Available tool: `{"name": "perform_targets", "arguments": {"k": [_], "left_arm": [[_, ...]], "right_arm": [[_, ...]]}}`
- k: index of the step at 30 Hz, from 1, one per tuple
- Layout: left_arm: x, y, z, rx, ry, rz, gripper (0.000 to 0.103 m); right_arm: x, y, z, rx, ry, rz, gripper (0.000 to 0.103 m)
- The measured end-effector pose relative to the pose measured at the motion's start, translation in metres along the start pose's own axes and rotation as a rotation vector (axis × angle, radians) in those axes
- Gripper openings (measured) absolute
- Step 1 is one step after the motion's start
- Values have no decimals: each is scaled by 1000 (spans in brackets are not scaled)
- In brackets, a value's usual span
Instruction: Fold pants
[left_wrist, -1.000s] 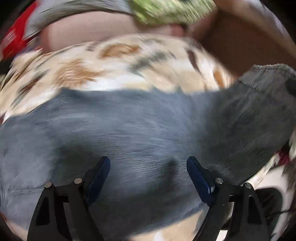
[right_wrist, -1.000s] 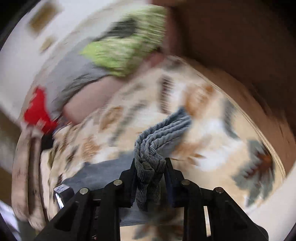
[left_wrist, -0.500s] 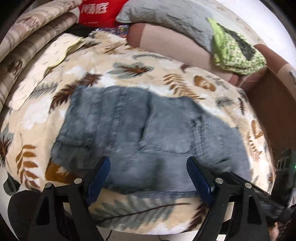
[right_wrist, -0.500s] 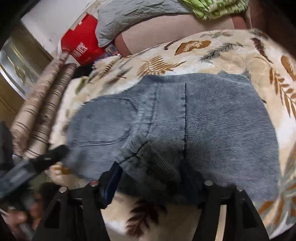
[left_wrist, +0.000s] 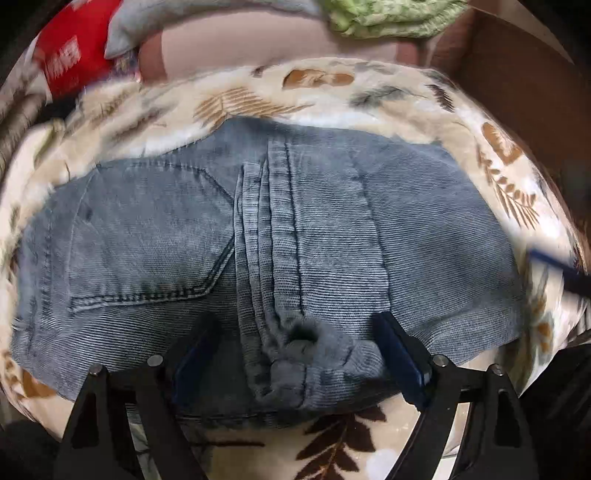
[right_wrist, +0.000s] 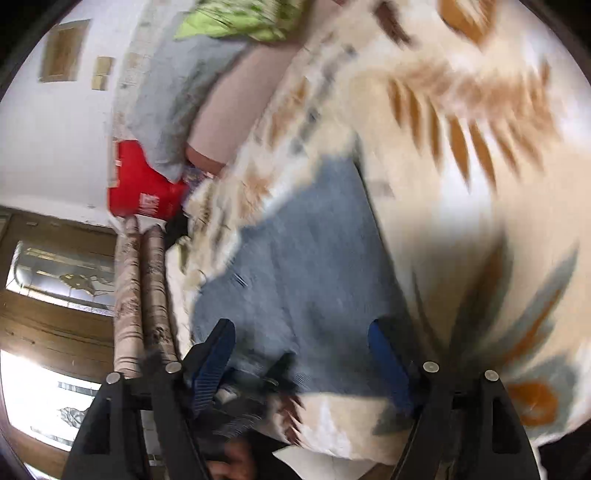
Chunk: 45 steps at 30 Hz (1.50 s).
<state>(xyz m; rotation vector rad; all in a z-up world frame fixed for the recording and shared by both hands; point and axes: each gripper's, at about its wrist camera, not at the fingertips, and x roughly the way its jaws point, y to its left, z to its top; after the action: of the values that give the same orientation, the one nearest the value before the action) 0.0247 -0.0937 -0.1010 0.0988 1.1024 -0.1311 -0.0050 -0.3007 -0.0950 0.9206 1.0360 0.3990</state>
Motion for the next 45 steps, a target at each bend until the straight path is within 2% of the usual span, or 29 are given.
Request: {"name": "perform_targets", "arguments": {"k": [4, 7, 9, 10, 11, 14, 16, 18, 20, 22, 25, 27, 29, 30, 31, 32, 33, 35, 36, 39, 41, 45], "left_arm": [[0, 3, -2, -10, 0, -22, 87], [-4, 3, -5, -1, -17, -19, 87], [-4, 5, -8, 1, -24, -21, 87], [-2, 6, -8, 5, -24, -22, 87], [-2, 7, -7, 6, -26, -28, 87], [2, 4, -5, 12, -42, -32, 88], [1, 5, -7, 9, -50, -38, 88], [1, 4, -5, 17, -45, -40, 88], [-1, 9, -3, -7, -37, -69, 88], [-10, 17, 1, -56, -45, -97, 88], [-33, 24, 5, -94, -113, -115, 87], [-39, 21, 4, -85, -140, -88, 88], [-24, 16, 1, -66, -77, -56, 88], [-2, 12, -4, -47, 2, -22, 88], [4, 10, -7, -25, -4, -1, 91], [0, 5, -9, 4, -54, 21, 91], [-2, 4, -9, 10, -41, 24, 90], [-17, 13, -5, -44, -65, -48, 88], [-23, 18, -3, -65, -88, -61, 88], [-36, 34, -1, -123, -141, -84, 88], [-37, 44, -4, -152, -138, -98, 88], [-40, 66, -18, -213, -154, -113, 88]], "right_arm": [[9, 16, 52, 1, 8, 66, 78], [54, 3, 90, 81, 109, 133, 78], [88, -12, 106, 81, 157, 56, 77], [99, -27, 109, 137, 157, 22, 76], [97, -31, 108, 173, 139, 51, 76], [73, -7, 96, 73, 113, 30, 76], [52, 6, 76, 27, 114, 50, 76], [31, 8, 49, 34, 114, 70, 76], [25, 0, 25, 62, 125, 99, 77], [30, -24, 7, 96, 161, 24, 77], [26, -44, 2, 177, 134, 90, 75], [13, -29, 3, 130, 104, 56, 76], [3, -8, 0, 45, 98, 76, 76], [2, -5, -4, 30, 103, 80, 77], [5, -8, -6, 32, 103, 56, 81], [16, -19, -10, 48, 128, -13, 80], [27, -30, -12, 72, 160, -26, 78], [16, -26, -8, 76, 133, -8, 78], [11, -20, -5, 62, 124, -9, 78], [2, 7, 10, -22, 95, -25, 78], [3, 18, 26, -44, 91, -22, 78], [31, 30, 66, -61, 69, -10, 78]]}}
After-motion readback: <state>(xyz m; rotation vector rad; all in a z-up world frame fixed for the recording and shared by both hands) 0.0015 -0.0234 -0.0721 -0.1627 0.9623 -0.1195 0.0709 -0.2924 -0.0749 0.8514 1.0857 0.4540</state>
